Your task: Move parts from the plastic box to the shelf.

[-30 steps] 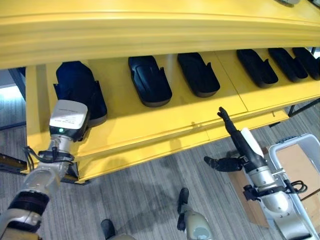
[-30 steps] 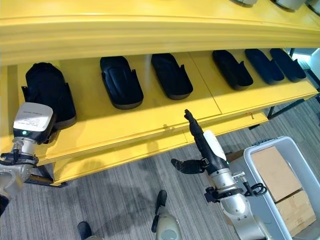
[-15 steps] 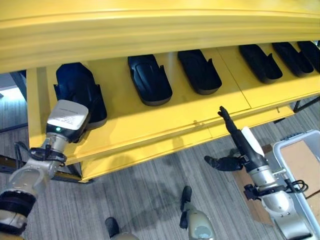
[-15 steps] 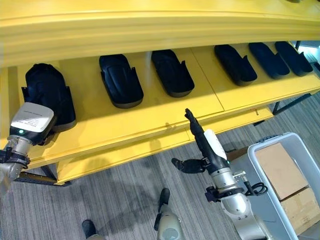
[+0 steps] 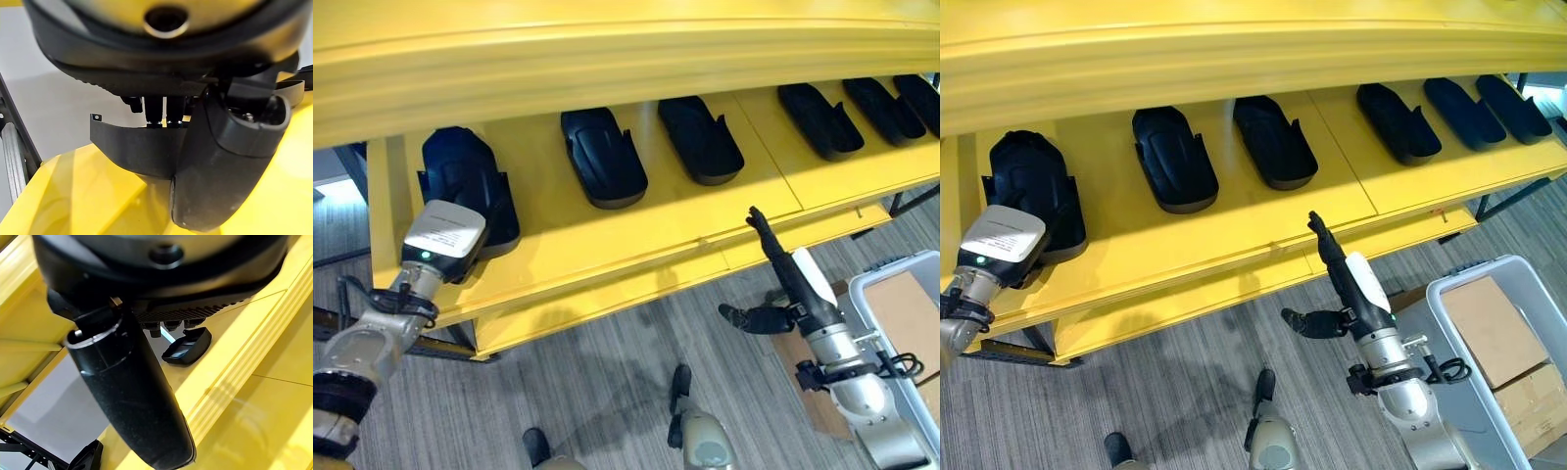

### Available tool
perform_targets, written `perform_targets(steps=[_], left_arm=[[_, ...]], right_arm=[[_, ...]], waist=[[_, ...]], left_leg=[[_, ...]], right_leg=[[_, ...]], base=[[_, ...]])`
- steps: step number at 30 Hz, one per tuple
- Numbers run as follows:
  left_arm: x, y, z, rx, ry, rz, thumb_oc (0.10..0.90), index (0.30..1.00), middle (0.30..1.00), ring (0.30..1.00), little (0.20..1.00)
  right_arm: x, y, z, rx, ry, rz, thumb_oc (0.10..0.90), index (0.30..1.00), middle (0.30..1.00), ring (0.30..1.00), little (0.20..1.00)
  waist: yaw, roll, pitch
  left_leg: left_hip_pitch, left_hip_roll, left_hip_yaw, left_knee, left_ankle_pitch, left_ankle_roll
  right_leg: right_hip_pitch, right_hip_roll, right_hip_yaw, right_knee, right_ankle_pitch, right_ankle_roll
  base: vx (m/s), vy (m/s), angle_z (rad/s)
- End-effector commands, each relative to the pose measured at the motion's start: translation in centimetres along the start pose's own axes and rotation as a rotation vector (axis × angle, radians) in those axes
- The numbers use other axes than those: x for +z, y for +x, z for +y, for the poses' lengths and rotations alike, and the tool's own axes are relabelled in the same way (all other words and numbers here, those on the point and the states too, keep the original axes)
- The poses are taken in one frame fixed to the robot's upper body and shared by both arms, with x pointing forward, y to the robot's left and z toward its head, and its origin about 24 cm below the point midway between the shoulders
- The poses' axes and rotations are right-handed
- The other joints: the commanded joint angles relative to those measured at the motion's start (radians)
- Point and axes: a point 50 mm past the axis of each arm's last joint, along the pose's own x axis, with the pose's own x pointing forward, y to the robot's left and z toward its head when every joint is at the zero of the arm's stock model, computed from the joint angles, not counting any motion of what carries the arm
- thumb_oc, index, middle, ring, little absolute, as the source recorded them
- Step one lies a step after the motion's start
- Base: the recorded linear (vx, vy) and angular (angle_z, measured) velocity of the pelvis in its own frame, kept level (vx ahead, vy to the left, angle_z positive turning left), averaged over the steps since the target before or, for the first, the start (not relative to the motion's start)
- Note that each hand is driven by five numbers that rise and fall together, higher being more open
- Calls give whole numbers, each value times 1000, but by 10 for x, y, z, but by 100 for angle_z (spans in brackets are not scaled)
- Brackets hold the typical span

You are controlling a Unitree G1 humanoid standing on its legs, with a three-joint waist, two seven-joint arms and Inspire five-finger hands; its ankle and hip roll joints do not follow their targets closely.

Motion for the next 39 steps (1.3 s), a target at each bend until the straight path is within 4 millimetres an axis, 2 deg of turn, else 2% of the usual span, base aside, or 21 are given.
perform_targets(steps=[1, 16, 29, 38, 39], left_arm=[[-54, -18, 11, -120, 203, 98, 900, 1000, 1000, 1000, 1000], [-68, -17, 25, -88, 239, 140, 900, 1000, 1000, 1000, 1000], [-70, -13, 40, -87, 250, 101, 900, 1000, 1000, 1000, 1000], [-69, -6, 56, -50, 251, 86, 900, 1000, 1000, 1000, 1000], [-68, -4, 62, -19, 244, 81, 900, 1000, 1000, 1000, 1000]], right_arm=[[45, 9, -35, -163, -35, -265, 900, 1000, 1000, 1000, 1000], [41, 5, -38, -172, -50, -238, 900, 1000, 1000, 1000, 1000], [38, 2, -39, -171, -47, -216, 900, 1000, 1000, 1000, 1000], [37, 0, -40, -171, -48, -204, 900, 1000, 1000, 1000, 1000], [36, -1, -41, -174, -50, -200, 900, 1000, 1000, 1000, 1000]], waist=[[17, -71, -35], [12, -60, -56], [9, -50, -68], [8, -42, -71], [8, -41, -73]], left_leg=[[-30, -28, 13, 42, -35, 66], [-19, -34, 16, 30, -35, 67], [-18, -39, 15, 24, -34, 67], [-18, -43, 12, 24, -35, 68], [-18, -42, 12, 22, -35, 68]], right_leg=[[53, -164, -27, 136, -76, 113], [60, -161, -29, 130, -77, 113], [65, -160, -37, 125, -75, 113], [66, -161, -39, 125, -75, 113], [67, -161, -41, 125, -77, 113]], base=[[0, 0, 0], [0, 0, 0], [0, 0, 0], [1, 0, 0], [16, 4, 4]])
